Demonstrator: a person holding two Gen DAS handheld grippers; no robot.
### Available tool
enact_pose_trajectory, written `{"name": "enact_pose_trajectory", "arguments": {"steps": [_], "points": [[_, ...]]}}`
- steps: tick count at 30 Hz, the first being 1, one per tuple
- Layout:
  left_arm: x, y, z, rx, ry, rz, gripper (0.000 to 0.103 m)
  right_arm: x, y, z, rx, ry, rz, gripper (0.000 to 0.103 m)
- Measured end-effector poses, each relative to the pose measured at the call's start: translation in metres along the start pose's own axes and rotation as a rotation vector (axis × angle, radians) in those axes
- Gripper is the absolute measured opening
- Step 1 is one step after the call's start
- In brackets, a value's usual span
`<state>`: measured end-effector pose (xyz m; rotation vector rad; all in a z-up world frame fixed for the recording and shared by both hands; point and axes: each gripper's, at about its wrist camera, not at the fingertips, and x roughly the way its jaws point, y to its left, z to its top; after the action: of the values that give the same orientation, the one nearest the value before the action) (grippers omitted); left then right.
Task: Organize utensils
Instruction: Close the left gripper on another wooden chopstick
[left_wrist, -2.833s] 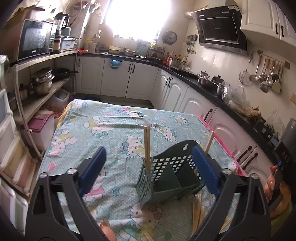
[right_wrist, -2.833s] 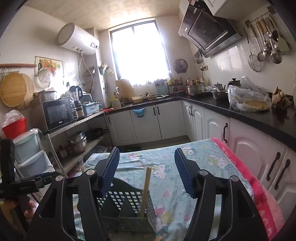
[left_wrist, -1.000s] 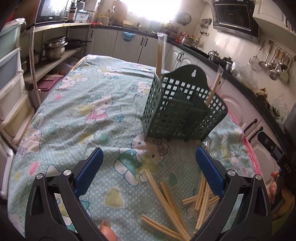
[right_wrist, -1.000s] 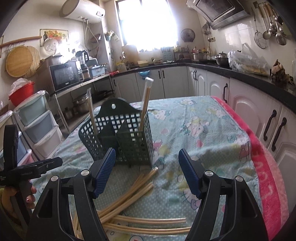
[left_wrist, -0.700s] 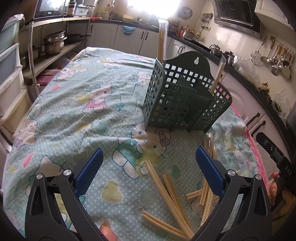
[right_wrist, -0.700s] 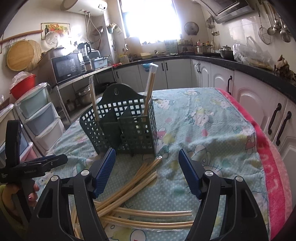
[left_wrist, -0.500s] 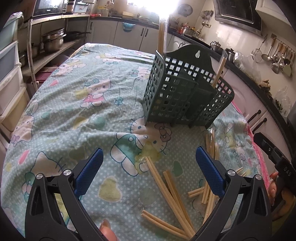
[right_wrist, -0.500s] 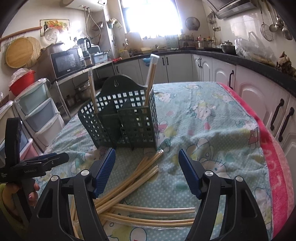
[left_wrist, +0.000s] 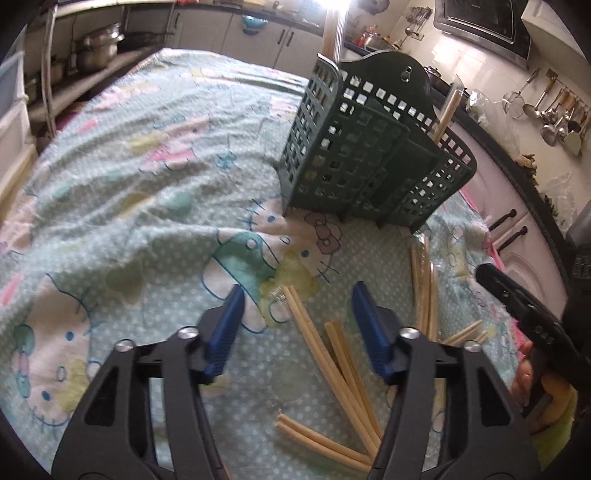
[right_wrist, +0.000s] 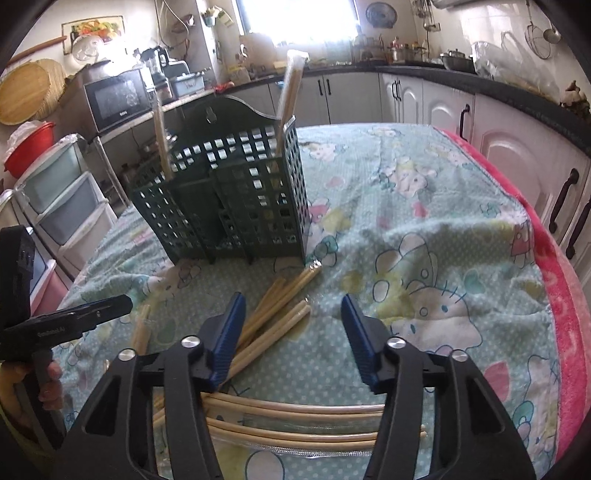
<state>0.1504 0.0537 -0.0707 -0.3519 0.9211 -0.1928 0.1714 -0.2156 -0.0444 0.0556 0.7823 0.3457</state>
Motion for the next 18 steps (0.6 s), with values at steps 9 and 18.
{"name": "enact_pose_trajectory", "arguments": {"steps": [9,18], "points": [[0.016,0.019,0.001,-0.116,0.09,-0.094,0.028,0.035,-0.009,-0.001,0.051,0.104,0.012,0.031],[0.025,0.026,0.007,-0.164,0.118,-0.118,0.028,0.059,-0.02,0.004,0.093,0.143,0.025,0.03]]}}
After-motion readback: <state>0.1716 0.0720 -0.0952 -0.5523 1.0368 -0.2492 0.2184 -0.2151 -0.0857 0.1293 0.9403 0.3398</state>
